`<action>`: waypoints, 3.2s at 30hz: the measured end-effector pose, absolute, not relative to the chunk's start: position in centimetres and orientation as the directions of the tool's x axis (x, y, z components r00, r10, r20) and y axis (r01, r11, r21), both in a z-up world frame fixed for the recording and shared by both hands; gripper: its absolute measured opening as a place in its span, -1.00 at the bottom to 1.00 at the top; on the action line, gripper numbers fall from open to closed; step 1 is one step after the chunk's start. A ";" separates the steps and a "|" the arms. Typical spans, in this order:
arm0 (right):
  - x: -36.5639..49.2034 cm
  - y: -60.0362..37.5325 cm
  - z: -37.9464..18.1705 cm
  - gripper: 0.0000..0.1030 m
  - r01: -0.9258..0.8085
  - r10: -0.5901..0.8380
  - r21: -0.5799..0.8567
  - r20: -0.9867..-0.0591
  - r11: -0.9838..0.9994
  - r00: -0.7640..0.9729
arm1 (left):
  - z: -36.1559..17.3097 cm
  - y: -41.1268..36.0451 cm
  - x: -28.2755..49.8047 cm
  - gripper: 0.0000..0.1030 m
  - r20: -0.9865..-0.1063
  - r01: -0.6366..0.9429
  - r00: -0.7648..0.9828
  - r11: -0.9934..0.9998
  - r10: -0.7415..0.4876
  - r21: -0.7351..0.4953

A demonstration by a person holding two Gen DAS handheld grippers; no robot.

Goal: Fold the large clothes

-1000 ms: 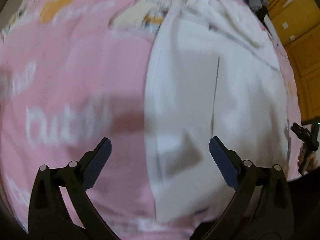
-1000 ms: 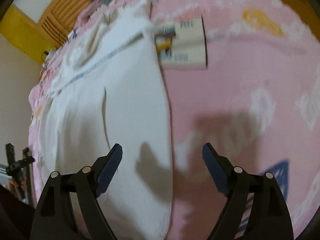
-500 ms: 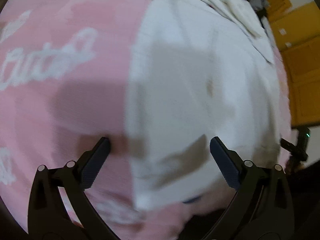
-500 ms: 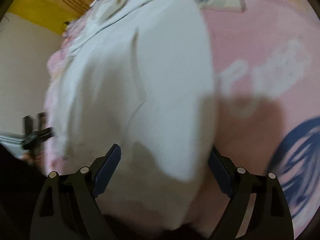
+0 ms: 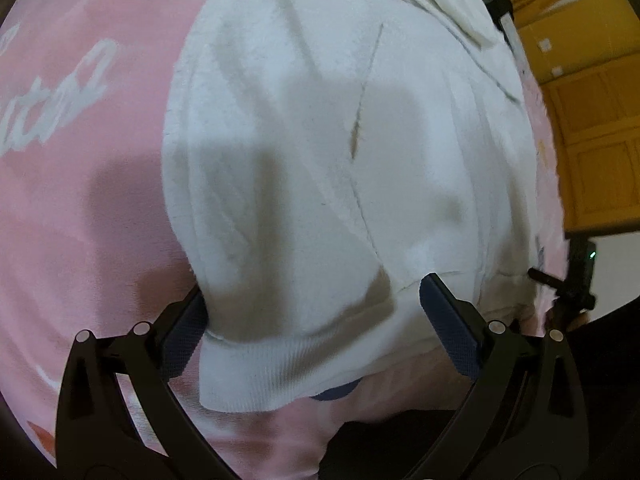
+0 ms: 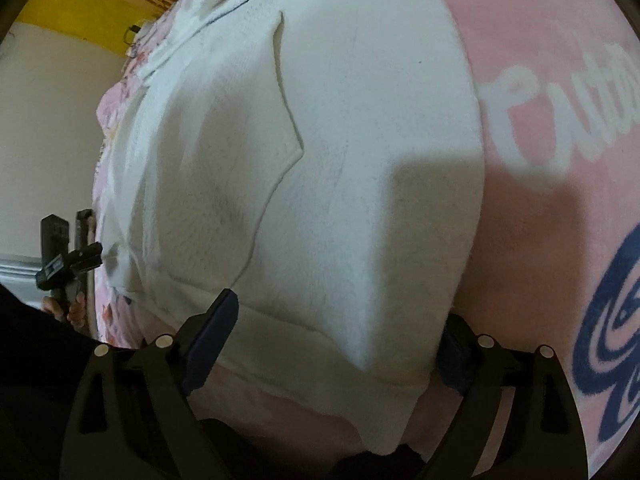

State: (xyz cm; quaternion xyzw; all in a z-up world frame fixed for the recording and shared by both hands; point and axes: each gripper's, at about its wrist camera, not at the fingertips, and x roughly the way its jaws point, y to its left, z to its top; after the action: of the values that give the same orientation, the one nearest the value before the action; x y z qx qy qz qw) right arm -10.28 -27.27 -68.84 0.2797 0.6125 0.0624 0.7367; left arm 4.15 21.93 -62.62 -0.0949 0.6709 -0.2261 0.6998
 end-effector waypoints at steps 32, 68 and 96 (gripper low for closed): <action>-1.2 -32.5 -58.1 -0.80 0.014 0.737 0.886 -0.394 0.463 0.548 | -51.3 18.9 12.0 -0.69 -0.809 0.033 0.385 0.883 -0.444 -0.469; 33.7 -46.5 -59.3 -0.81 0.443 0.367 0.723 -0.666 0.529 0.649 | -55.3 9.3 55.4 -0.69 -0.854 -0.017 0.193 0.869 -0.483 -0.495; 36.0 -37.4 -57.8 0.38 0.279 0.574 0.750 -0.646 0.599 0.504 | -59.9 4.9 51.6 0.88 -0.838 0.105 -0.242 0.845 -0.490 -0.524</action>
State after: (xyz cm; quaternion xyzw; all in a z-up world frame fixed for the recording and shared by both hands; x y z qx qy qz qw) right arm 36.01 -37.38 -57.85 0.4368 0.4882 0.0982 0.7491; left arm 51.56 4.89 -59.93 -0.1284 0.7481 -0.2470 0.6023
